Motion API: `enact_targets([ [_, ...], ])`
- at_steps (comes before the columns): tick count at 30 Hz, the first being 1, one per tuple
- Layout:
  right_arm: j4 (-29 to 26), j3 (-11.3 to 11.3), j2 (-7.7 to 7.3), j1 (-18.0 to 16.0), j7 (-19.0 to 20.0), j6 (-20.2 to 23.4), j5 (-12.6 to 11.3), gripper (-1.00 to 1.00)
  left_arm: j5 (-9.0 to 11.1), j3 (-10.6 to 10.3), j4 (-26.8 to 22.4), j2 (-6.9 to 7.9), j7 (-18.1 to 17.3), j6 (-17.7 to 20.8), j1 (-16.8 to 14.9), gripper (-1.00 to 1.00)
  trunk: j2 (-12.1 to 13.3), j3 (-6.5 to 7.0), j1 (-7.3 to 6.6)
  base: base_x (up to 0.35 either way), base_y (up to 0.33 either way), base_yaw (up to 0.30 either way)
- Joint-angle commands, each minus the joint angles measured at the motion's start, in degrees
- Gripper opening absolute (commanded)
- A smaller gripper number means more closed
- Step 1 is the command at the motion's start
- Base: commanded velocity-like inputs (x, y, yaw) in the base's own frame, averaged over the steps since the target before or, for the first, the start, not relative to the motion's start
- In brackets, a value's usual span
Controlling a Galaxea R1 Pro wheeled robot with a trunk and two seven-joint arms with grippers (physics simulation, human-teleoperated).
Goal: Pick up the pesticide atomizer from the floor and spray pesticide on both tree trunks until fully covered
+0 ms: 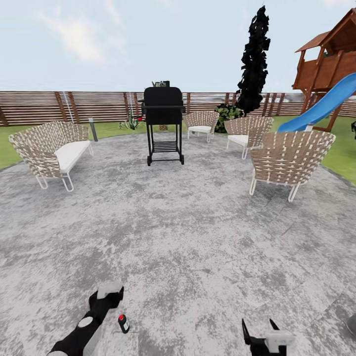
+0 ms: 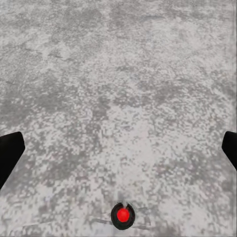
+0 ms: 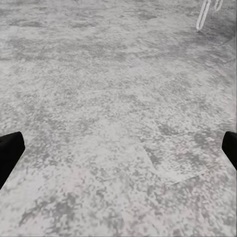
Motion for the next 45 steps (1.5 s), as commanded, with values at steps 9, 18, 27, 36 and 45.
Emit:
enact_targets([
  [9, -14.25, 0.06, -0.05, -1.58, 0.06, 13.50, 0.01, 1.00, -4.29, -0.80, -0.07, 0.56, 0.24, 3.93, -1.72, 1.00, 0.00, -0.01, 0.00, 0.111, -0.063, 0.000],
  [18, -17.03, 0.09, 0.31, -1.52, 0.02, 13.74, -0.35, 1.00, -4.45, -0.81, 0.01, 0.68, -0.15, 3.94, -1.72, 1.00, 0.00, -0.03, 0.00, 0.028, -0.017, 0.000],
  [27, -17.18, -0.23, 0.39, -1.51, -0.09, 13.88, -0.34, 1.00, -4.40, -0.82, 0.07, 0.59, -0.19, 3.92, -1.72, 1.00, -2.81, -1.89, 1.54, 0.001, 0.000, 0.076],
  [36, -17.19, -0.33, 0.09, -1.51, -0.10, 13.89, -0.34, 1.00, -4.38, -0.82, 0.39, 0.59, -0.24, 3.88, -1.64, 1.00, -6.42, -4.26, 3.52, 0.000, 0.000, 0.114],
  [45, -17.19, -0.40, 0.05, -1.51, -0.10, 13.89, -0.42, 1.00, -4.39, -0.88, 0.75, 0.59, -0.28, 3.22, -1.64, 1.00, -10.03, -6.67, 5.49, 0.000, 0.000, 0.058],
])
